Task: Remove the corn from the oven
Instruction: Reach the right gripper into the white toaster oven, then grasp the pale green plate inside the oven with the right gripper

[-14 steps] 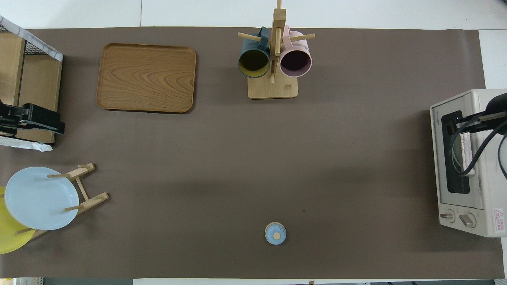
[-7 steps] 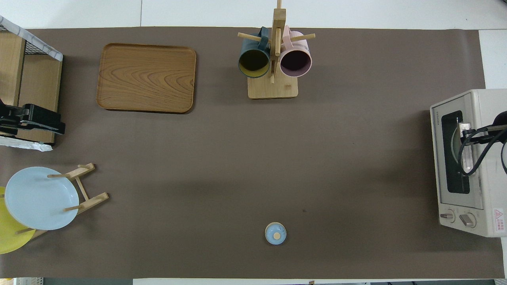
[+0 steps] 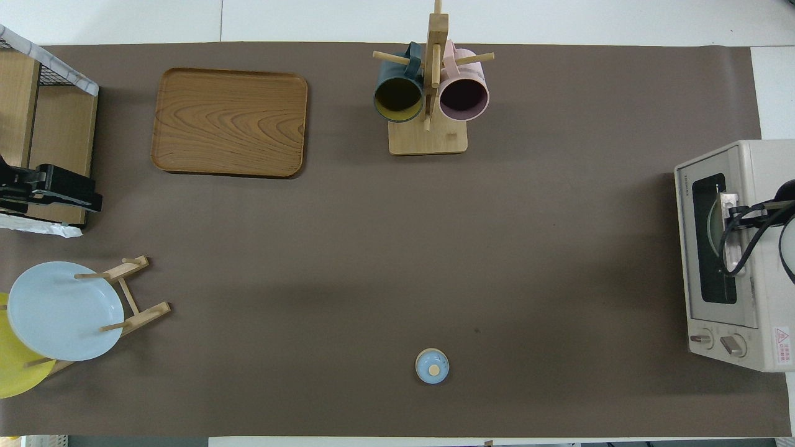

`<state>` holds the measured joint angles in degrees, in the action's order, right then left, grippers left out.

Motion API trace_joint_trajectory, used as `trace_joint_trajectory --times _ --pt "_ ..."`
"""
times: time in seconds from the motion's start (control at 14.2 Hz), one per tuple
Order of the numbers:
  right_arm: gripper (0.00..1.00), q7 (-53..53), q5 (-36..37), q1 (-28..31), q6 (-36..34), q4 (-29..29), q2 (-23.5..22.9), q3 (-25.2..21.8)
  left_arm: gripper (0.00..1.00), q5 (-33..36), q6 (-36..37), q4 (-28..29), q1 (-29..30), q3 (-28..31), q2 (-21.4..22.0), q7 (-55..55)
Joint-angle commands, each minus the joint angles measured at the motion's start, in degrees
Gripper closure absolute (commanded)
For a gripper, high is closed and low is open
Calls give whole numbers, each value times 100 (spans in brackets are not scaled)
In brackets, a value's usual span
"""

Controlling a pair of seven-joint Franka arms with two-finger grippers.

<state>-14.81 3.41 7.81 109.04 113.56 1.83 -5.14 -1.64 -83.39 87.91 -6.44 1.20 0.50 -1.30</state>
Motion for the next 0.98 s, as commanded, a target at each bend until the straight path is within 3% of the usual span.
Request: trace_joint_trajectory --times 0.0,0.21,0.91 --pt "100 -145 54 80 135 157 46 39 0 102 -11 174 2 12 161 42" --pt "100 -110 28 19 222 201 -15 48 0 102 -11 174 2 12 161 42" --pt "100 479 -51 -746 1601 666 -639 66 0 102 -37 244 38 12 205 25"
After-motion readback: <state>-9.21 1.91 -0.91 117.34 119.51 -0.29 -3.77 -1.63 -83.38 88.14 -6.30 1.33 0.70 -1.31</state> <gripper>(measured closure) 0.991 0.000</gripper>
